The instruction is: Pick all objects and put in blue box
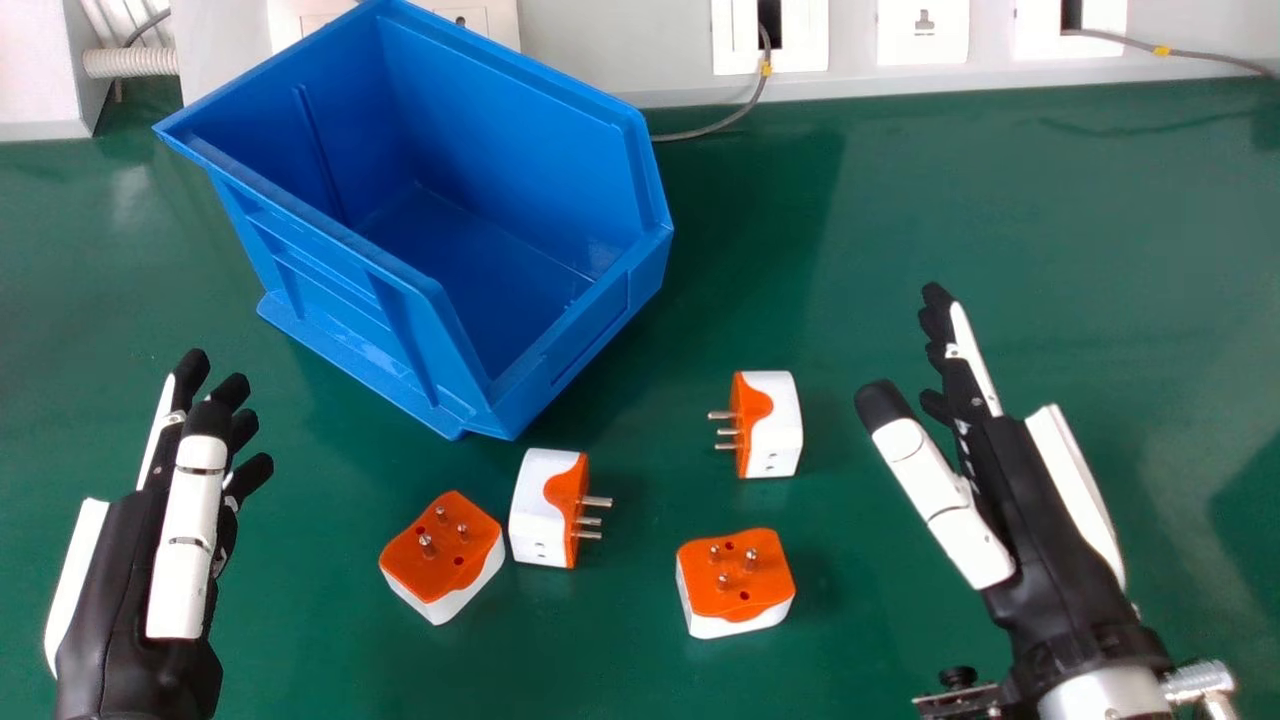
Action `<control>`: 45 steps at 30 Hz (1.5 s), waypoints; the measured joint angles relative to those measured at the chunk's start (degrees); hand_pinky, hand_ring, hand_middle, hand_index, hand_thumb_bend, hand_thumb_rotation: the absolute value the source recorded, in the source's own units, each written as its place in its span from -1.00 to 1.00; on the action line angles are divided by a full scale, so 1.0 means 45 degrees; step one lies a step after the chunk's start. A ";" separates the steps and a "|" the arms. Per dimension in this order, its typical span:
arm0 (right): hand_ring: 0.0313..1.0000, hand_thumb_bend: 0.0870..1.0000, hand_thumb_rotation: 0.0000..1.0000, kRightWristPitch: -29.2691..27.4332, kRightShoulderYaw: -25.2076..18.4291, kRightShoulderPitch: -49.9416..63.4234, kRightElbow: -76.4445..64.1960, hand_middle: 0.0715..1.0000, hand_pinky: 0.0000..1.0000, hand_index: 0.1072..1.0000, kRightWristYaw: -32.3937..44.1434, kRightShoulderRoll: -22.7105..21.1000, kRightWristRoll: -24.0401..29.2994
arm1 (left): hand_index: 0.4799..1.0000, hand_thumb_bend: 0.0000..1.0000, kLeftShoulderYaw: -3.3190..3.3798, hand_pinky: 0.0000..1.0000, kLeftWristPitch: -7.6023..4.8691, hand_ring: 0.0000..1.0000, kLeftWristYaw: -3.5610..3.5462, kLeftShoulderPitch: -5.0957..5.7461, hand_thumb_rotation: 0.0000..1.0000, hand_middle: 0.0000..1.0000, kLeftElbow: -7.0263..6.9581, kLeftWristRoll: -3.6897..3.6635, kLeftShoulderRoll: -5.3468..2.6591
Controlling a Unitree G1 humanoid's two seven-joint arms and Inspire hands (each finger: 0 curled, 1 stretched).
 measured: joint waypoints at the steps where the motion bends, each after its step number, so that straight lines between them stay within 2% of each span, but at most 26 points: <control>1: 1.00 -0.16 1.00 0.0003 0.0001 -0.0131 0.0084 1.00 0.91 1.00 0.0058 -0.0027 0.0000 | 1.00 -0.13 0.0017 0.90 0.0001 0.96 -0.0029 0.0001 1.00 0.98 0.0000 -0.0019 0.0000; 5: 1.00 -0.15 1.00 0.0193 -0.0004 -0.0696 0.0350 1.00 0.91 1.00 0.0402 -0.0212 0.0011 | 1.00 -0.10 0.0066 0.91 0.0012 0.98 -0.0100 0.0014 1.00 1.00 -0.0013 -0.0206 0.0000; 12: 1.00 -0.14 1.00 0.0700 -0.0206 -0.1704 0.0893 1.00 0.91 1.00 0.1233 -0.0928 0.0220 | 1.00 -0.09 0.0114 0.92 0.0036 0.98 -0.0153 0.0056 1.00 1.00 -0.0091 -0.0221 0.0012; 16: 1.00 -0.12 0.99 0.1151 -0.0284 -0.2243 0.0980 1.00 0.91 1.00 0.1809 -0.1514 0.0291 | 1.00 -0.08 0.0139 0.92 0.0137 0.99 -0.0197 0.0063 1.00 1.00 -0.0202 -0.0218 0.0029; 17: 1.00 -0.07 0.86 0.1242 -0.0333 -0.2361 0.1001 1.00 0.91 1.00 0.1917 -0.1647 0.0310 | 1.00 -0.08 0.0142 0.92 0.0152 0.99 -0.0203 0.0076 1.00 1.00 -0.0257 -0.0217 0.0030; 19: 1.00 -0.07 0.86 0.1450 -0.0454 -0.2598 0.1129 1.00 0.91 1.00 0.2062 -0.1839 0.0327 | 1.00 -0.08 0.0154 0.92 0.0162 0.99 -0.0221 0.0087 1.00 1.00 -0.0350 -0.0219 0.0042; 20: 1.00 0.02 0.71 0.1568 -0.0478 -0.2702 0.1193 1.00 0.91 1.00 0.2107 -0.1896 0.0327 | 1.00 -0.08 0.0171 0.92 0.0168 0.99 -0.0229 0.0094 1.00 1.00 -0.0365 -0.0220 0.0053; 21: 1.00 0.02 0.71 0.1690 -0.0484 -0.2788 0.1251 1.00 0.91 1.00 0.2120 -0.1938 0.0322 | 1.00 -0.08 0.0177 0.92 0.0195 0.99 -0.0240 0.0100 1.00 1.00 -0.0378 -0.0221 0.0065; 22: 1.00 0.14 0.52 0.1772 -0.0486 -0.2822 0.1274 1.00 0.91 1.00 0.2124 -0.1962 0.0315 | 1.00 -0.08 0.0177 0.92 0.0246 0.99 -0.0250 0.0113 1.00 1.00 -0.0399 -0.0221 0.0069; 23: 1.00 0.14 0.52 0.1898 -0.0486 -0.2869 0.1305 1.00 0.91 1.00 0.2129 -0.1966 0.0305 | 1.00 -0.08 0.0178 0.92 0.0307 0.99 -0.0255 0.0137 1.00 1.00 -0.0426 -0.0222 0.0077; 24: 1.00 0.24 0.35 0.1965 -0.0486 -0.2924 0.1364 1.00 0.91 0.99 0.2131 -0.1986 0.0289 | 1.00 -0.08 0.0182 0.92 0.0358 0.99 -0.0263 0.0158 1.00 1.00 -0.0455 -0.0222 0.0082; 25: 1.00 0.24 0.35 0.2034 -0.0485 -0.3008 0.1427 1.00 0.91 0.99 0.2144 -0.2019 0.0273 | 1.00 -0.08 0.0191 0.92 0.0412 0.99 -0.0268 0.0173 1.00 1.00 -0.0480 -0.0225 0.0091; 27: 0.98 0.38 0.06 0.2166 -0.0478 -0.3224 0.1522 1.00 0.89 0.98 0.2181 -0.2146 0.0237 | 1.00 -0.08 0.0210 0.93 0.0442 1.00 -0.0282 0.0185 1.00 1.00 -0.0520 -0.0228 0.0110; 28: 0.98 0.38 0.06 0.2173 -0.0473 -0.3315 0.1562 1.00 0.89 0.98 0.2216 -0.2237 0.0223 | 1.00 -0.08 0.0218 0.93 0.0477 1.00 -0.0283 0.0186 1.00 1.00 -0.0548 -0.0229 0.0115; 30: 0.97 0.48 -0.14 0.2186 -0.0431 -0.3566 0.1727 1.00 0.86 0.97 0.2306 -0.2475 0.0078 | 1.00 -0.08 0.0238 0.93 0.0648 1.00 -0.0283 0.0203 1.00 1.00 -0.0667 -0.0229 0.0122; 32: 0.96 0.56 -0.26 0.2188 -0.0390 -0.3730 0.1875 0.99 0.84 0.96 0.2444 -0.2722 -0.0084 | 1.00 -0.08 0.0253 0.93 0.0709 1.00 -0.0297 0.0218 1.00 1.00 -0.0765 -0.0228 0.0128; 37: 0.94 0.63 -0.42 0.2187 -0.0162 -0.4040 0.2389 0.98 0.82 0.94 0.2721 -0.2955 -0.0255 | 1.00 -0.04 0.0327 0.94 0.0772 1.00 -0.0346 0.0261 1.00 1.00 -0.0894 -0.0225 0.0146; 45: 0.94 0.64 -0.51 0.2202 0.0121 -0.4429 0.2587 0.97 0.82 0.94 0.2944 -0.3160 -0.0321 | 1.00 -0.04 0.0341 0.93 0.0803 1.00 -0.0365 0.0275 1.00 1.00 -0.0920 -0.0221 0.0150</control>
